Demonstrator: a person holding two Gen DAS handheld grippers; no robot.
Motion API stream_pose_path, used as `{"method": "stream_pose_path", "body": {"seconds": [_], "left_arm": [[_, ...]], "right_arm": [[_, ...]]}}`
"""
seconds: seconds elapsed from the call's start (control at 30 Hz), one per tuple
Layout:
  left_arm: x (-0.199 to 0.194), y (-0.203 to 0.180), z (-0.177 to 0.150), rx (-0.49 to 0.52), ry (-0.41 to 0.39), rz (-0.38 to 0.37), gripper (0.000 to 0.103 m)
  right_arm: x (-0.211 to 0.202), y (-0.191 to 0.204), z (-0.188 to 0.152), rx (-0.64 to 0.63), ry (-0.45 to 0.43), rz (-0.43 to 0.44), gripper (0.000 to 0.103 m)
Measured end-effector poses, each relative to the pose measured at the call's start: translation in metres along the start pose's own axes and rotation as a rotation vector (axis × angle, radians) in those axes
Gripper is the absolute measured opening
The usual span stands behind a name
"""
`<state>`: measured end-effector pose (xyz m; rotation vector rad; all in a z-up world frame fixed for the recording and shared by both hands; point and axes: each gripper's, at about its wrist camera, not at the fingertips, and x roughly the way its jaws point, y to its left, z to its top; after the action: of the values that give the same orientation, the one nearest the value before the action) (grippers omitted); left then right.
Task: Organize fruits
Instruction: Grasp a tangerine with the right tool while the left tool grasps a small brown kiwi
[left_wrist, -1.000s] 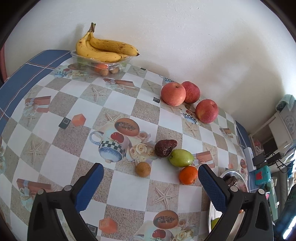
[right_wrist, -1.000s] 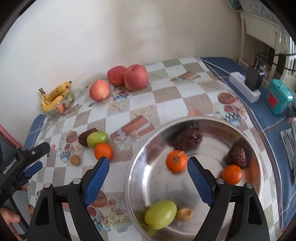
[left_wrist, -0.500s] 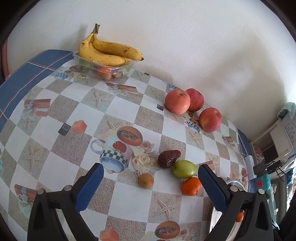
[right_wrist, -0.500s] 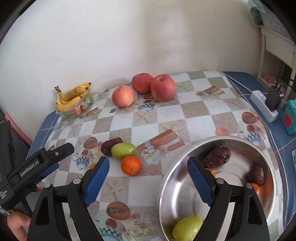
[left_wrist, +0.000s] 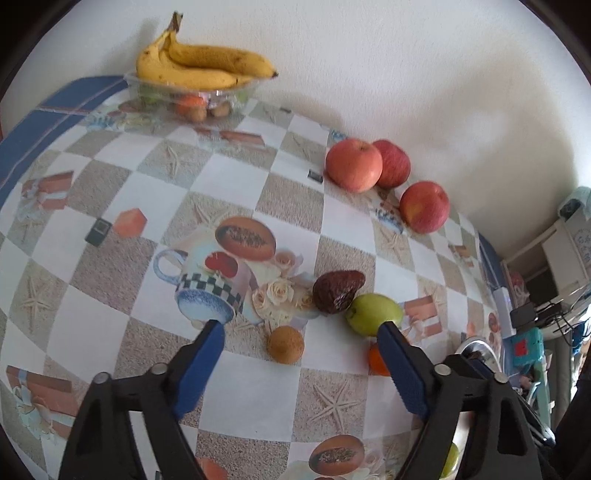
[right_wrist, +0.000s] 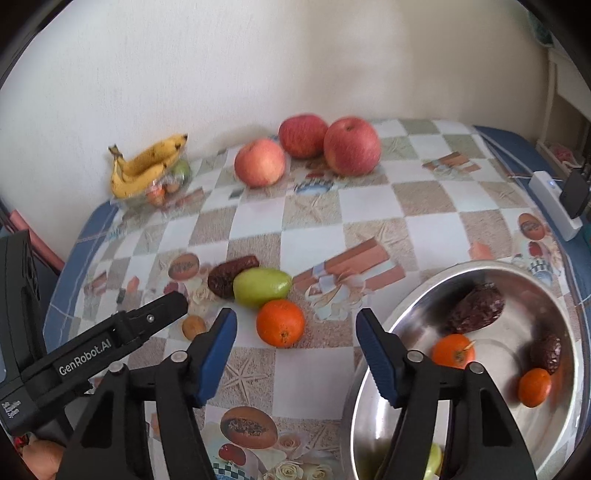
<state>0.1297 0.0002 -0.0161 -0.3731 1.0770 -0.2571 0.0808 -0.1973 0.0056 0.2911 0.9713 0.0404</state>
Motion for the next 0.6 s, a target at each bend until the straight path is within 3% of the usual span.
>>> {"method": "stream_pose_path", "body": {"seconds": [0.17,0.53,0.6], "left_arm": [[0.014,0.006,-0.003,-0.02,0.045,0.0,0.068],[0.027,0.013,-0.002,-0.05,0.087,-0.013,0.042],[0.029,0.014,-0.003,-0.051,0.097,-0.015,0.036]], "right_arm": [[0.019,0.007,-0.006,-0.025,0.047,0.006,0.06],[0.046,0.015,-0.007,-0.04,0.089,-0.012,0.056],[0.049,0.015,-0.006,-0.037,0.092,-0.015,0.05]]}}
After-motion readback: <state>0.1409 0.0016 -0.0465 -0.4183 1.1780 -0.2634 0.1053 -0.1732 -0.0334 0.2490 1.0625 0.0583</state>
